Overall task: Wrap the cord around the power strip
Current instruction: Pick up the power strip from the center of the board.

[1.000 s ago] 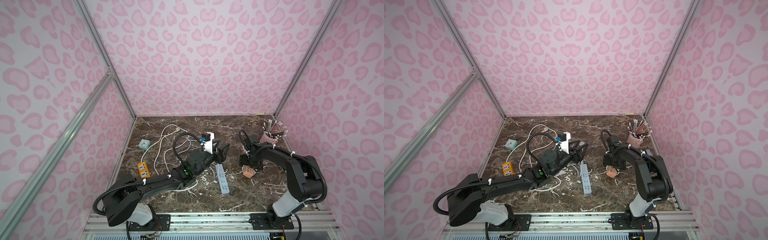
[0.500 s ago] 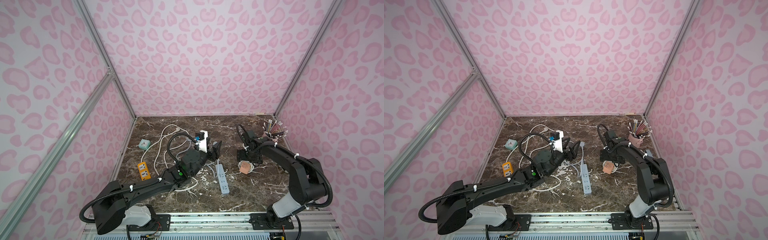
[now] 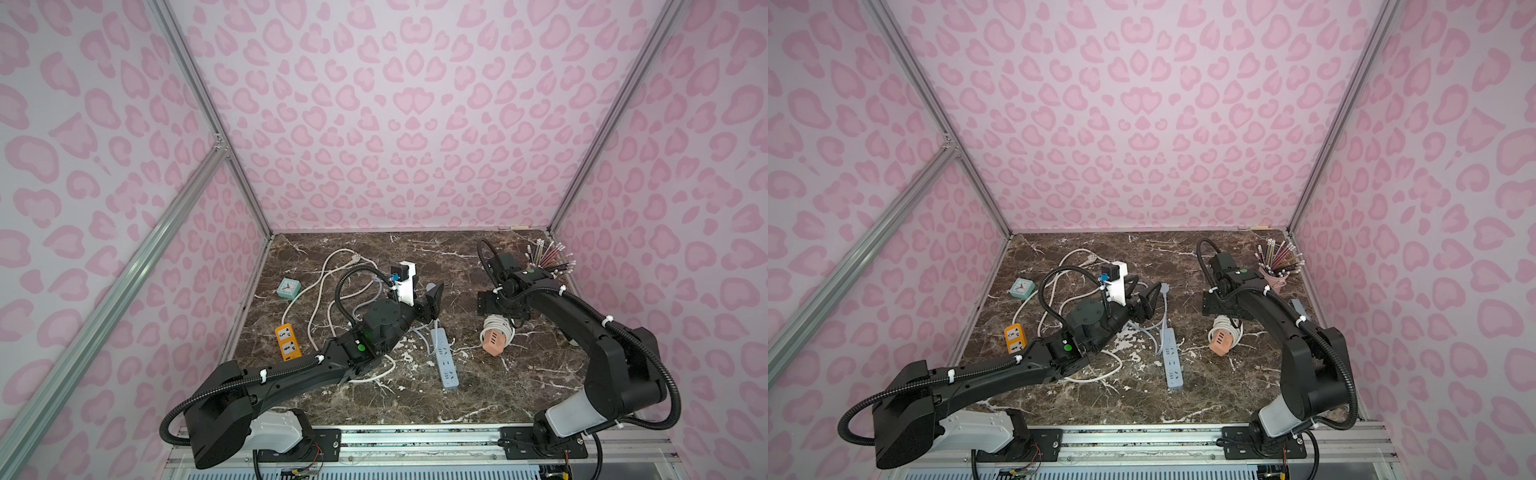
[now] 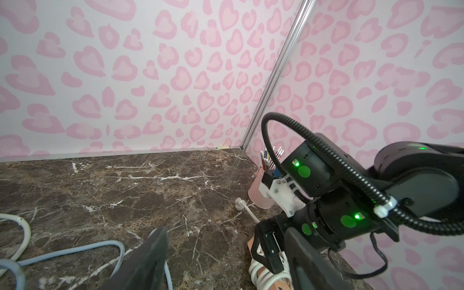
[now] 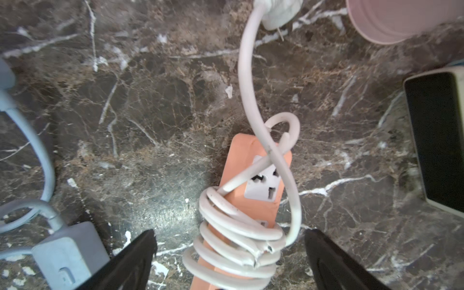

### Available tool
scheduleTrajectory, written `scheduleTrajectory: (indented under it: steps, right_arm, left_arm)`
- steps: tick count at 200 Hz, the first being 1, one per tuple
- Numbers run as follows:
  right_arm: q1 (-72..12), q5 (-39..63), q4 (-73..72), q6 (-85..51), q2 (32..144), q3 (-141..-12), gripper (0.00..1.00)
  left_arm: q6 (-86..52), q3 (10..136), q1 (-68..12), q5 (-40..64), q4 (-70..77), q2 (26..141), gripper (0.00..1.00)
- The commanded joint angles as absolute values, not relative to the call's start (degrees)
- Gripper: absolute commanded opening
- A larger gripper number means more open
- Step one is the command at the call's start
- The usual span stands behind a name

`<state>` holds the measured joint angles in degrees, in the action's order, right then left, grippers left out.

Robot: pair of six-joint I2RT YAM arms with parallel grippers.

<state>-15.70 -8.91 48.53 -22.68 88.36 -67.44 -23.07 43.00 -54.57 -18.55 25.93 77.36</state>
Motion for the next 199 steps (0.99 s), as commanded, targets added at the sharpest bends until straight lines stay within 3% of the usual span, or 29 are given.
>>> scheduleTrajectory:
  steps: [1,41,60,97,142,158,199]
  right_arm:
    - [-17.0,-11.7,50.9,-23.3,88.0,-69.5,0.97]
    - [-27.0,-21.7,52.9,-26.3,87.7,-71.8,0.97]
    - [-33.2,-20.6,51.9,-28.1,87.5,-70.6,0.95]
    - [-44.0,-12.1,47.9,-32.5,87.1,-63.5,0.80]
    - [-44.2,-6.2,42.4,-34.9,85.0,-55.0,0.55]
    - [-44.3,-4.4,41.4,-34.7,86.1,-55.4,0.55]
    - [-44.6,-0.9,37.5,-35.0,88.7,-56.9,0.69]
  left_arm:
    - [-24.0,43.5,-54.5,-17.7,25.9,77.4,0.76]
    - [-25.3,44.4,-53.0,-19.1,20.0,75.7,0.76]
    - [-26.5,44.9,-50.9,-19.2,14.8,73.9,0.76]
    - [-25.9,41.2,-47.2,-20.4,8.8,68.5,0.75]
    - [-27.5,39.1,-46.0,-20.6,5.8,65.3,0.75]
    - [-29.7,38.4,-46.0,-19.0,7.1,65.8,0.73]
    - [-32.0,38.1,-46.0,-16.1,9.0,67.5,0.71]
